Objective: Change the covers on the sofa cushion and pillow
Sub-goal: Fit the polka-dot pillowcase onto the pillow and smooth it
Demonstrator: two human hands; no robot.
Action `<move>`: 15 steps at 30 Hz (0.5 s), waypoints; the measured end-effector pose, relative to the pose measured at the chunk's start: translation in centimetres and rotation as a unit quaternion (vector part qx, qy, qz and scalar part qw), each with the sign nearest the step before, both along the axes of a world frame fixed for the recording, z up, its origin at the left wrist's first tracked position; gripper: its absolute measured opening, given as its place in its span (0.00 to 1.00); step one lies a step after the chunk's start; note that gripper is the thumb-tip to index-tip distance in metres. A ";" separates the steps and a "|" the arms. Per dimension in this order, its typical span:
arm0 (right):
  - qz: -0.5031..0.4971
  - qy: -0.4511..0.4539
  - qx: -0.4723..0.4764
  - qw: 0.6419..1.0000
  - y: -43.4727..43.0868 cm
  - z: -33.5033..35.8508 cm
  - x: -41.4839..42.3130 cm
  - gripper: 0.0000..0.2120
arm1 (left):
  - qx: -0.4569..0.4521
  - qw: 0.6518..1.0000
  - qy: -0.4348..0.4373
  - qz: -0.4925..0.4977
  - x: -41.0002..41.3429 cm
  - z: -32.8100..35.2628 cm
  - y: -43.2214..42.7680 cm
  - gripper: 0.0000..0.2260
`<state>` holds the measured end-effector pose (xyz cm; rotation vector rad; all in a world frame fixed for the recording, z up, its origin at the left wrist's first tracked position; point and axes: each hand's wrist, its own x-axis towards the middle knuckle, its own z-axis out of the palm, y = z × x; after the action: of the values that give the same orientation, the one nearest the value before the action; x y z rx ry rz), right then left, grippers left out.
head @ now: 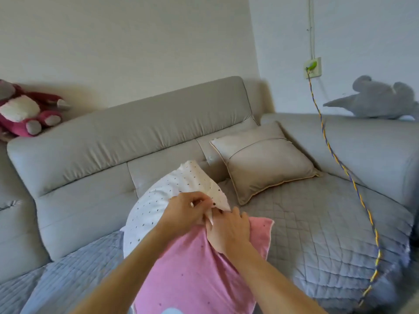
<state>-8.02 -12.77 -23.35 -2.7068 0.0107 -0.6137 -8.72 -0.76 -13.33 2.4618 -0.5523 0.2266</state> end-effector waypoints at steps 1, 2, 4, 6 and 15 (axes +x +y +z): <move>-0.016 0.034 0.008 0.999 -1.1 -1.2 -0.4 0.17 | 0.068 0.997 -0.025 0.023 0.1 -2.1 1.4 0.07; -0.028 0.058 0.025 0.998 -2.4 -2.1 -0.7 0.20 | 0.122 0.991 -0.051 0.037 0.2 -4.2 2.8 0.07; -0.035 0.096 0.076 0.992 -5.3 -3.4 -1.1 0.26 | 0.145 0.982 -0.100 0.068 0.1 -8.1 5.7 0.10; -0.023 0.133 0.122 0.983 -8.0 -4.3 -1.7 0.30 | 0.079 0.977 -0.138 0.139 -0.9 -10.5 8.3 0.14; -0.031 0.121 0.136 0.983 -8.4 -4.1 -2.5 0.34 | -0.277 0.895 0.091 0.337 -5.7 -17.4 14.1 0.24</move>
<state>-10.52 -21.19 -27.46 -2.5024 0.2268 -0.2734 -14.40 13.37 -30.72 1.9812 0.4252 0.3609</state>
